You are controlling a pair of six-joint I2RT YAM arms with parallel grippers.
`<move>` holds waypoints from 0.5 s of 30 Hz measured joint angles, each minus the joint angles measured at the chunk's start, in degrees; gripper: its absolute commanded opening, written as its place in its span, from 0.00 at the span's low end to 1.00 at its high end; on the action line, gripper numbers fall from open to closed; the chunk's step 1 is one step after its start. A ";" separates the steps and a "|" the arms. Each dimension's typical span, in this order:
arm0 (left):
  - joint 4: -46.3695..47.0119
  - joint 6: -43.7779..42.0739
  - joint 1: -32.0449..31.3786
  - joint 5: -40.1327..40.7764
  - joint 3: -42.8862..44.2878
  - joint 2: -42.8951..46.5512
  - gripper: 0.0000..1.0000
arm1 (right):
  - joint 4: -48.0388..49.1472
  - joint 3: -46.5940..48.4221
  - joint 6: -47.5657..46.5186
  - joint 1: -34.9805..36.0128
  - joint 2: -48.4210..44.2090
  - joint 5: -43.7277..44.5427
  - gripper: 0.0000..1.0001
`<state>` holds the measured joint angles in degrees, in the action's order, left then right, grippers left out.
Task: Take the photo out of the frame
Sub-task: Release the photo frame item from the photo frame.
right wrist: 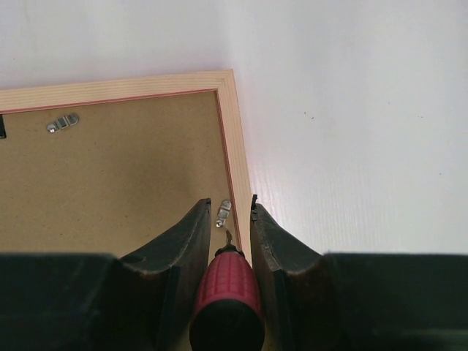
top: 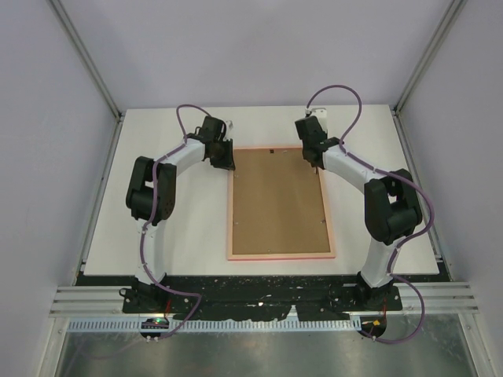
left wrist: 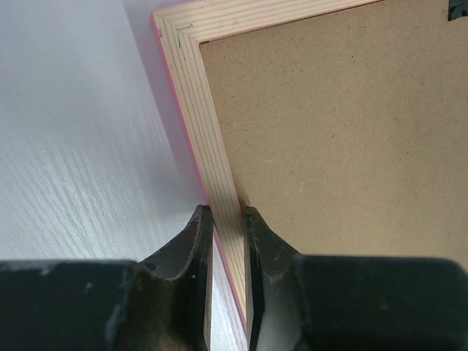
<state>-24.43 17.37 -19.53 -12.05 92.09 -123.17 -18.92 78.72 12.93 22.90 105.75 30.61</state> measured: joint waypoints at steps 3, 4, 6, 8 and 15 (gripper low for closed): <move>0.00 0.00 0.00 0.00 0.00 0.00 0.00 | 0.04 0.00 -0.22 0.00 0.04 1.31 0.08; 0.00 0.00 0.00 0.00 0.00 0.00 0.00 | 0.13 0.00 -0.39 0.00 0.13 1.84 0.08; 0.02 0.00 0.00 0.00 0.00 0.00 0.00 | 0.72 0.00 -0.68 0.00 0.42 2.56 0.08; 0.07 0.00 0.00 -0.02 0.00 0.00 0.00 | 1.66 0.02 -1.05 0.00 0.96 3.06 0.08; 0.11 0.00 0.00 -0.04 0.00 0.00 0.00 | 4.13 0.04 -3.45 0.00 1.84 3.41 0.08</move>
<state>-24.32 17.37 -19.53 -12.10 92.09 -123.17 -14.79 78.76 9.47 22.90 107.59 34.02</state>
